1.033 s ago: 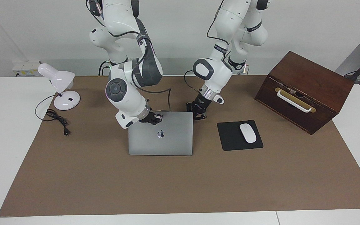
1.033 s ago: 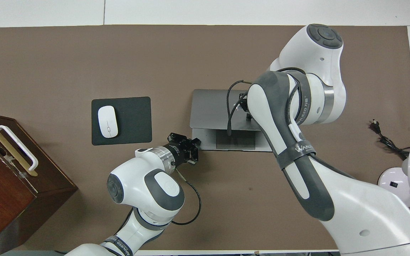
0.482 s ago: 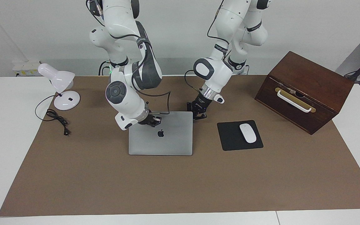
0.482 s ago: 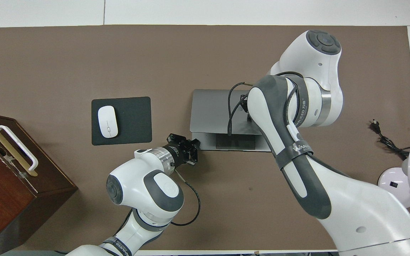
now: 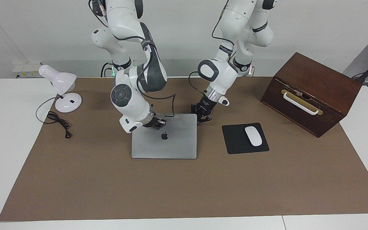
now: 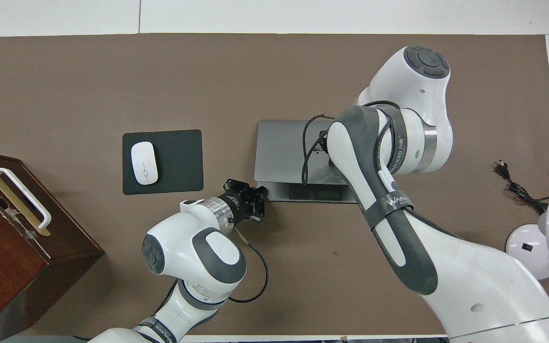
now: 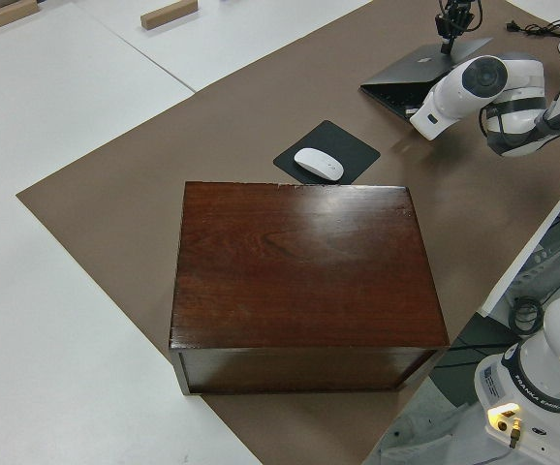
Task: Close laptop with both arms
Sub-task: 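Press the lowered screen flat onto the keyboard with the right gripper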
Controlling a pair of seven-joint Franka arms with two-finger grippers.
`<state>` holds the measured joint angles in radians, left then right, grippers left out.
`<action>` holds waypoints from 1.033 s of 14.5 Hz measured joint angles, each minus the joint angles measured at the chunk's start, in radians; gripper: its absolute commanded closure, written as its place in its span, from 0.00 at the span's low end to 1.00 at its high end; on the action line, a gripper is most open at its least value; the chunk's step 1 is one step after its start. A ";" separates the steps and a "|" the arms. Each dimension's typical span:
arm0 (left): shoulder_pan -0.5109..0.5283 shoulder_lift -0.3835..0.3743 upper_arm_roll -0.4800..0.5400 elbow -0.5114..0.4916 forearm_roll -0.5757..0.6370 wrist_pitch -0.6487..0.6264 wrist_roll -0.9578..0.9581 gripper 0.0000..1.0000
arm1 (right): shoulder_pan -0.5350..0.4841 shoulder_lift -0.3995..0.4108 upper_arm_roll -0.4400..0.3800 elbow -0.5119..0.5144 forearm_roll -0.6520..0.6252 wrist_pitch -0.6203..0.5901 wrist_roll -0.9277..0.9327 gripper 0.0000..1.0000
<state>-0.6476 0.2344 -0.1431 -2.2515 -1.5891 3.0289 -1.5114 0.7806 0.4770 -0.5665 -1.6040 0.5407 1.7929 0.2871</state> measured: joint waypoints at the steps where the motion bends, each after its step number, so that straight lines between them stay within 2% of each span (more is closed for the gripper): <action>1: 0.000 0.000 0.000 0.000 0.000 0.000 0.001 1.00 | 0.000 0.000 0.000 -0.001 0.000 0.000 0.000 1.00; 15: -0.002 0.000 0.000 -0.001 -0.001 0.002 0.005 1.00 | 0.014 -0.002 0.000 -0.069 0.000 0.051 0.000 1.00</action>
<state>-0.6497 0.2339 -0.1430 -2.2523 -1.5903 3.0307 -1.5061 0.7941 0.4752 -0.5665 -1.6725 0.5410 1.8436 0.2871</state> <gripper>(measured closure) 0.991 0.991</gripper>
